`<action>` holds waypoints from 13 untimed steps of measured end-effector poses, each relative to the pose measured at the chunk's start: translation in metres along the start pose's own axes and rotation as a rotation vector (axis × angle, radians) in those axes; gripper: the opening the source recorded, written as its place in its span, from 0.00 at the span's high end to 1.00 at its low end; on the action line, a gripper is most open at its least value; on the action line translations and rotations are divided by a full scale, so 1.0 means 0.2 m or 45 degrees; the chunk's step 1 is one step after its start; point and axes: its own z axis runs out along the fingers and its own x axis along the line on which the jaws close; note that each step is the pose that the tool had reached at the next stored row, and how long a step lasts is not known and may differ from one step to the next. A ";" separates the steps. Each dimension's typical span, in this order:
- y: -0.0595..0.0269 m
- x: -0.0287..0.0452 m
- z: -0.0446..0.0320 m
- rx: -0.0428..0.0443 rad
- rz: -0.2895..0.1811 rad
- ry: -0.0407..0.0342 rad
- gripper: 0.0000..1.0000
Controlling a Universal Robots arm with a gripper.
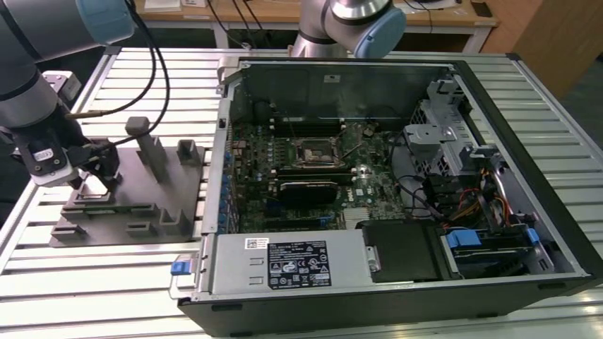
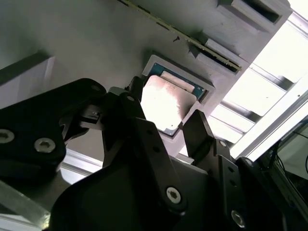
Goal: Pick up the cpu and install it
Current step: 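Pick up the cpu and move it towards the insertion slot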
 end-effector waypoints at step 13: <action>0.000 0.000 0.022 0.000 -0.018 0.0007 0.40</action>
